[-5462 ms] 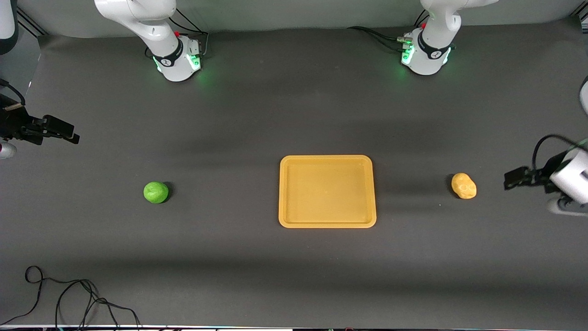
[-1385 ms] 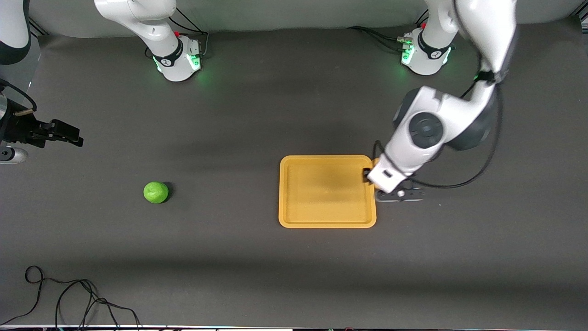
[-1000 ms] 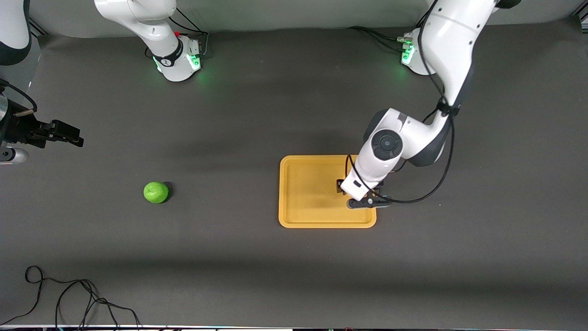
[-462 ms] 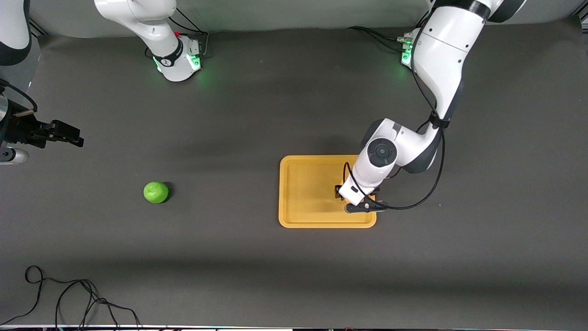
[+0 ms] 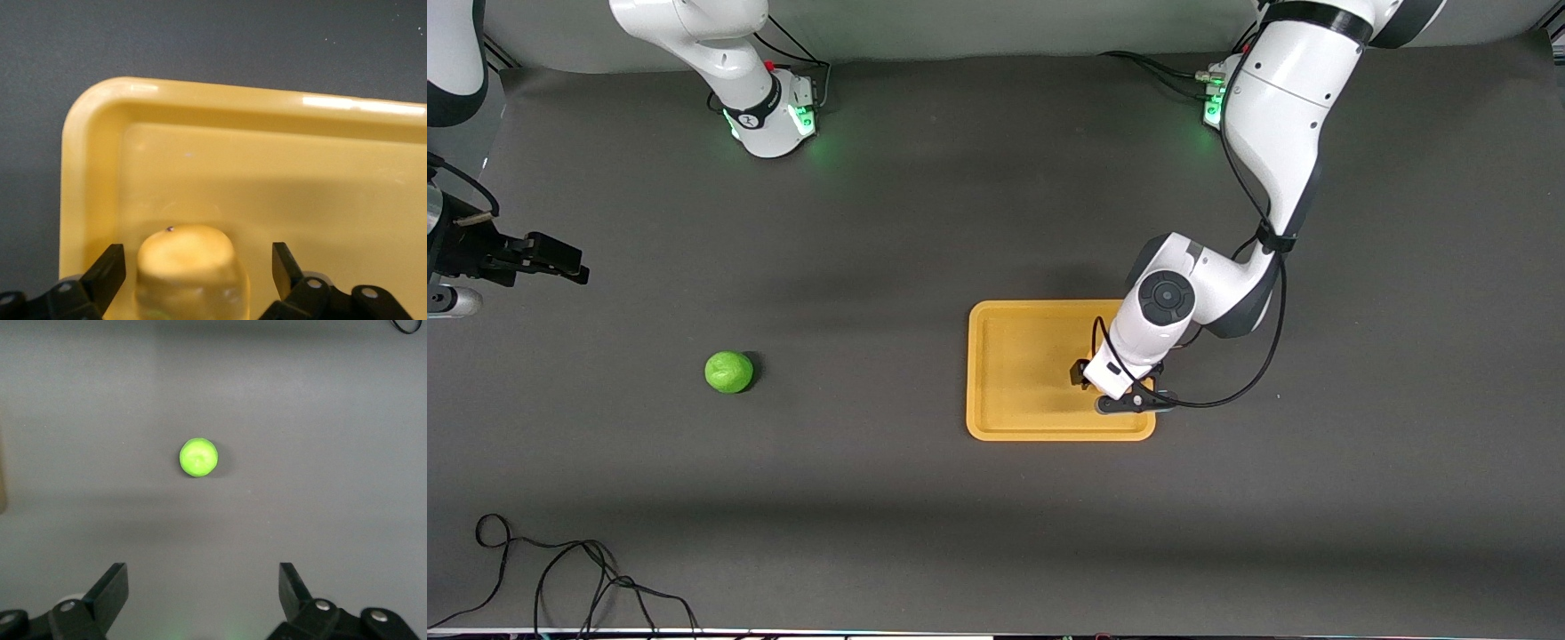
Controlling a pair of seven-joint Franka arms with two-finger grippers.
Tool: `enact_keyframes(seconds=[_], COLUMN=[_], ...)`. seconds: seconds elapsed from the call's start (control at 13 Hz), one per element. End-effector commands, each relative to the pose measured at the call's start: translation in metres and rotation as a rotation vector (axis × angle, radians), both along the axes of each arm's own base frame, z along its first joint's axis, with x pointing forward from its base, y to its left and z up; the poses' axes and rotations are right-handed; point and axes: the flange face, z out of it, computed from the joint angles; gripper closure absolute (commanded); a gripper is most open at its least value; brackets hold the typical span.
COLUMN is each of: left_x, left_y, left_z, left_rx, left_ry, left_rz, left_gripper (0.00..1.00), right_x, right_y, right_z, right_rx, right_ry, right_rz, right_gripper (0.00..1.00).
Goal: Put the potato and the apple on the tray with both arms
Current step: 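Open the left gripper to release the potato onto the tray, then withdraw the left gripper while the right gripper reaches the green apple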
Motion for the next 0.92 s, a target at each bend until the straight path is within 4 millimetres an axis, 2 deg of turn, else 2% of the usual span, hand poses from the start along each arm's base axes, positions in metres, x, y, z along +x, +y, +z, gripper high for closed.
enact_keyframes(seconds=[0.0,0.08,0.23,0.31,0.46,0.62,0.85], left_x=[0.011,0.018,0.035,0.046,0.061,0.060,0.047], left_y=[0.000,0.005,0.019,0.039,0.088,0.137,0.223], left_z=[0.022,0.046,0.116,0.152,0.225,0.268,0.328], left_rx=[0.015,0.033,0.086,0.113,0.139,0.149,0.155], left_ry=[-0.023,-0.009,0.027,0.062,0.105,0.137,0.162], left_rz=[0.008,0.012,0.013,0.007,-0.055,-0.109,-0.194], left_gripper=[0.02,0.02,0.01,0.01,0.01,0.00,0.01], right_x=[0.003,0.003,0.003,0.003,0.004,0.010,0.023], right_y=[0.000,0.001,0.000,0.000,0.001,0.001,0.004], right_z=[0.004,0.004,0.003,0.004,0.004,0.000,-0.025], right_rx=[-0.008,-0.007,-0.008,-0.008,-0.009,-0.010,-0.005], right_ry=[-0.006,-0.007,-0.005,-0.008,-0.012,-0.011,-0.020], right_rz=[-0.015,-0.015,-0.015,-0.015,-0.012,-0.012,-0.003], right_gripper=[0.00,0.00,0.00,0.00,0.00,0.00,0.00])
